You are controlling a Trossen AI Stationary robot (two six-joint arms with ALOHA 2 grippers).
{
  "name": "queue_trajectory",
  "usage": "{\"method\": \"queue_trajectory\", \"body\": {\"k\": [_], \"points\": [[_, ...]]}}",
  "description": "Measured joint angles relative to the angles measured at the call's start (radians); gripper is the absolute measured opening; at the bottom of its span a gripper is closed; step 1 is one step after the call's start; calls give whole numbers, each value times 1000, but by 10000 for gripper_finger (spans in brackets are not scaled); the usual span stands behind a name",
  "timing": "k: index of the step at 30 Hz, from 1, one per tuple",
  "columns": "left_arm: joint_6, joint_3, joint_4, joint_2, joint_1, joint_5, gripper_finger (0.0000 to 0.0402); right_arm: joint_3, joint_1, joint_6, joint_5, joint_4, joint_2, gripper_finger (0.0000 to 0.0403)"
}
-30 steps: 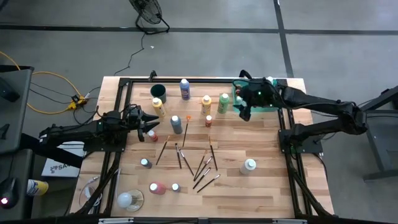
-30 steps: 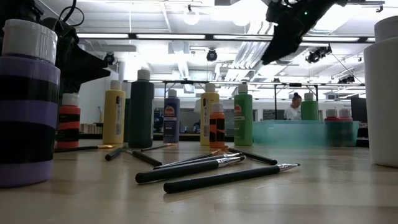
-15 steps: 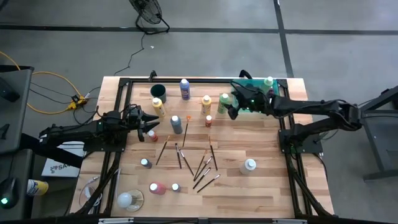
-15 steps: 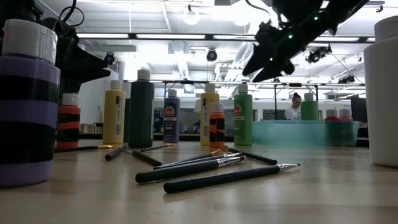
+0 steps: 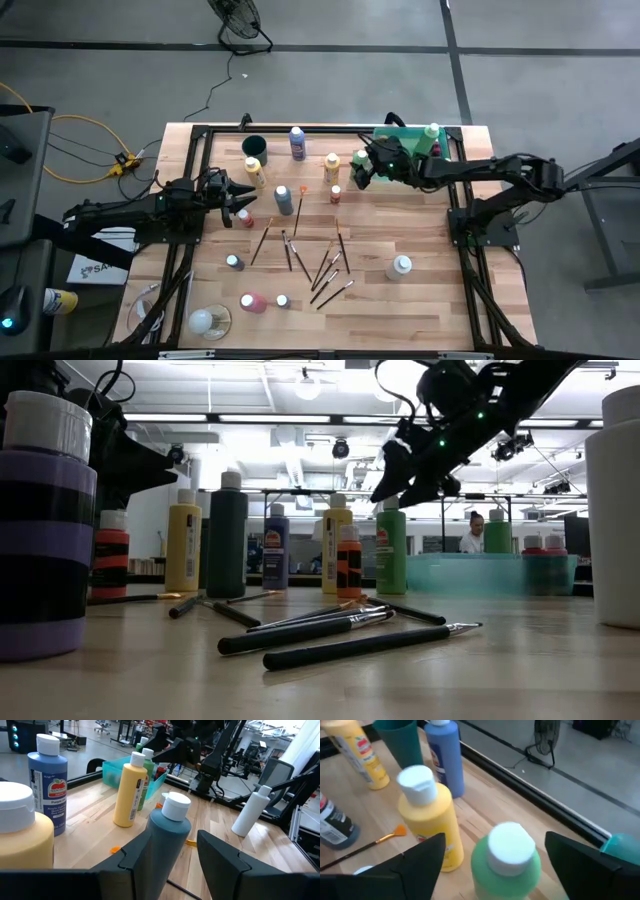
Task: Pick & Place Paint Supplies
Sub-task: Put the big green paint bottle into the green bin
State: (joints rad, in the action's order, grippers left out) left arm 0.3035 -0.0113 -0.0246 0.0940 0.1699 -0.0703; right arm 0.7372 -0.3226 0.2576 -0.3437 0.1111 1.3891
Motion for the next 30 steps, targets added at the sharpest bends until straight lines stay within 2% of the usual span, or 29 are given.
{"method": "queue_trajectory", "body": {"k": [5, 18, 25, 30], "points": [[0, 0, 0, 0, 0, 0, 152, 0, -1, 33, -32, -1, 7, 272], [0, 0, 0, 0, 0, 0, 152, 0, -1, 127, -35, -1, 7, 120], [0, 0, 0, 0, 0, 0, 152, 0, -1, 222, -26, 2, 6, 114], [0, 0, 0, 0, 0, 0, 152, -1, 0, 279, -87, -17, -28, 117]]}}
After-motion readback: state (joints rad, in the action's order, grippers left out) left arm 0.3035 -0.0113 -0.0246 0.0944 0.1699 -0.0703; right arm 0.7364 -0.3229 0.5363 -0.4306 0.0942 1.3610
